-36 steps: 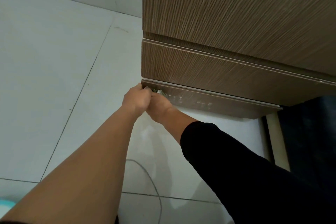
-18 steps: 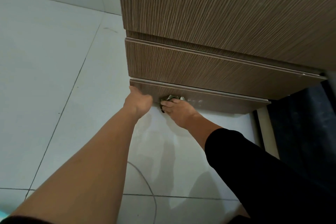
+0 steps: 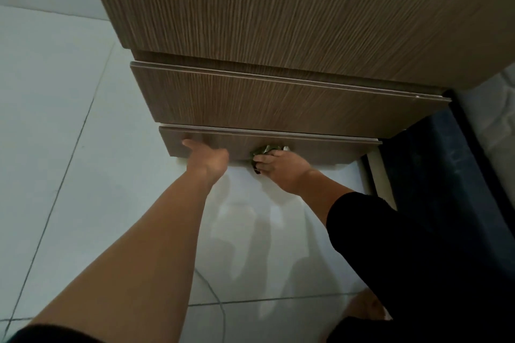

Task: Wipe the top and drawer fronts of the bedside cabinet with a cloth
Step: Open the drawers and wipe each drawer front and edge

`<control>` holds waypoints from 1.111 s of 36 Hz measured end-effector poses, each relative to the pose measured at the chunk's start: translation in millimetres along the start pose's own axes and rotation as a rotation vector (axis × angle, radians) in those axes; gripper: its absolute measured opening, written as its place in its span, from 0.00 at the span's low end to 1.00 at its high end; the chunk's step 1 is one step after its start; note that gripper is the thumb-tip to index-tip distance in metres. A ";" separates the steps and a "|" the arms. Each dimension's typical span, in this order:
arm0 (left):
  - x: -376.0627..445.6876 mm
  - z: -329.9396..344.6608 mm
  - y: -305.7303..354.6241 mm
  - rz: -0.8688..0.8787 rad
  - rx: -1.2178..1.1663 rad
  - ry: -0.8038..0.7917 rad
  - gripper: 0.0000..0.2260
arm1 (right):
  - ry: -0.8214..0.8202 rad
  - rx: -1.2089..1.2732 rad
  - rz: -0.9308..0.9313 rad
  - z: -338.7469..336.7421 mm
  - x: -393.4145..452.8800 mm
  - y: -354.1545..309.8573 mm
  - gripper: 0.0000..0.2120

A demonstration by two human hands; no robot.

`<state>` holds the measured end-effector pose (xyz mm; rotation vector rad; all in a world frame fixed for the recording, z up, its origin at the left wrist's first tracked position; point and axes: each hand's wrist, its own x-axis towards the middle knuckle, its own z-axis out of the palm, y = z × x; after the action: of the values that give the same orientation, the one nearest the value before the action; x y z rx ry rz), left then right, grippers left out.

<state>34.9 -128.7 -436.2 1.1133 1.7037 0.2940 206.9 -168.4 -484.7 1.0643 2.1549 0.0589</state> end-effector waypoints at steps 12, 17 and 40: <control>6.0 42.4 7.0 -0.018 0.028 -0.003 0.33 | -0.023 0.122 0.063 41.0 -37.9 24.6 0.21; 4.2 63.4 10.2 -0.041 0.046 -0.039 0.34 | -0.060 0.213 0.094 60.1 -63.5 40.9 0.19; -3.4 123.0 23.4 0.021 0.280 -0.239 0.28 | -0.273 0.616 0.584 92.8 -137.2 78.4 0.17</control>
<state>151.5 -156.3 -472.6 1.3144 1.5509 -0.0673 372.2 -237.9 -446.9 1.9037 1.5796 -0.4798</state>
